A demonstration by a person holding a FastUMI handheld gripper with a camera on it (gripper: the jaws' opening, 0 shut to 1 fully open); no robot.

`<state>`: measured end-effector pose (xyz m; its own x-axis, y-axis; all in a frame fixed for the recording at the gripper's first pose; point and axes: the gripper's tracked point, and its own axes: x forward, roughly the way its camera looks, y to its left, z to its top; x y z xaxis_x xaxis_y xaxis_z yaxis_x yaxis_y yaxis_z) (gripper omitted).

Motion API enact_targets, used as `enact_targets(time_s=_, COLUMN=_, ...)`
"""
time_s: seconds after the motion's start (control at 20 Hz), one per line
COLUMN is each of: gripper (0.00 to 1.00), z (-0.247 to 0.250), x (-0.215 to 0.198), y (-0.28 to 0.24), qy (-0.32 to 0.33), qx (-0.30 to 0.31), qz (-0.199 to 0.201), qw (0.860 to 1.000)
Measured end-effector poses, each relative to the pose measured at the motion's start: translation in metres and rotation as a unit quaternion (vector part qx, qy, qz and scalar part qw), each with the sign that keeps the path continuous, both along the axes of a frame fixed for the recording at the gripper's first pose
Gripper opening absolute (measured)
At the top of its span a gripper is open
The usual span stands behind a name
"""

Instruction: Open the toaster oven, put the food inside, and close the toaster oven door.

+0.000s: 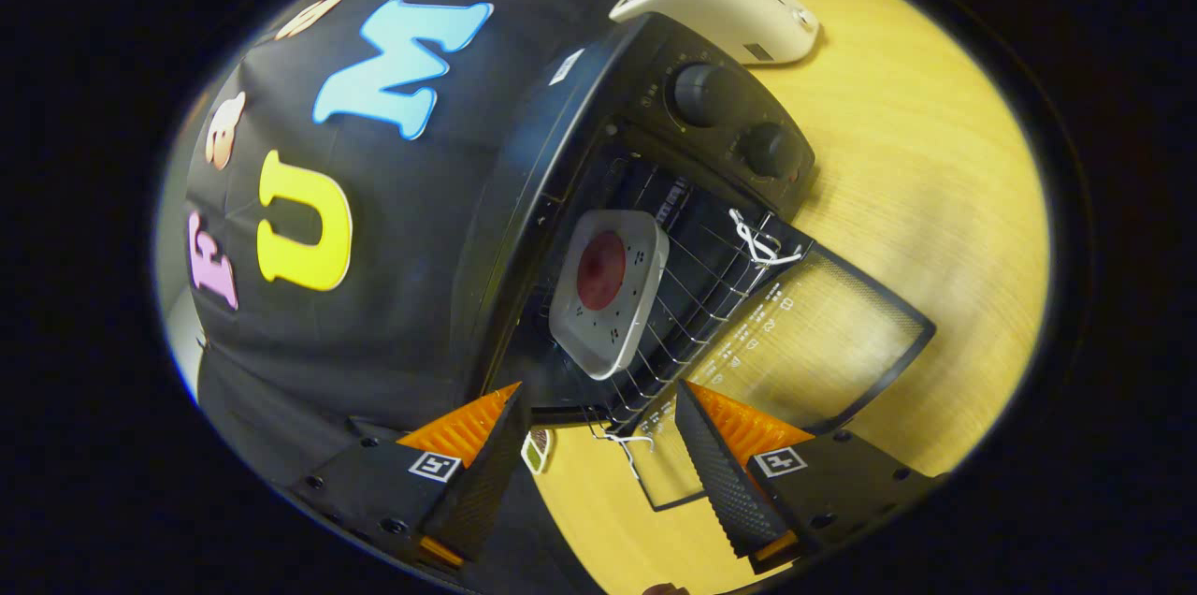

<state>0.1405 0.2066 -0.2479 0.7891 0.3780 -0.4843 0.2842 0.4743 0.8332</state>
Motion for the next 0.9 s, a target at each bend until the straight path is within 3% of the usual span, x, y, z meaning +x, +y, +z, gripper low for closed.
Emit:
enact_targets(time_s=0.15, gripper=0.97, z=-0.01, x=-0.026, y=-0.002, qy=-0.004, qx=-0.073, qz=0.042, qw=0.996)
enact_targets(time_s=0.35, gripper=0.98, z=-0.025, x=-0.056, y=-0.002, qy=-0.009, qx=-0.163, qz=0.1, qw=0.982)
enact_targets(time_s=0.5, gripper=0.98, z=-0.035, x=-0.073, y=-0.011, qy=-0.011, qx=-0.223, qz=0.108, qw=0.969)
enact_targets(time_s=0.6, gripper=0.98, z=-0.049, x=-0.085, y=-0.016, qy=-0.002, qx=-0.268, qz=0.125, qw=0.955)
enact_targets(time_s=0.8, gripper=0.98, z=-0.098, x=-0.128, y=-0.021, qy=0.11, qx=-0.336, qz=0.2, qw=0.914)
enact_targets(time_s=0.9, gripper=0.98, z=-0.105, x=-0.13, y=-0.021, qy=0.109, qx=-0.356, qz=0.213, qw=0.903)
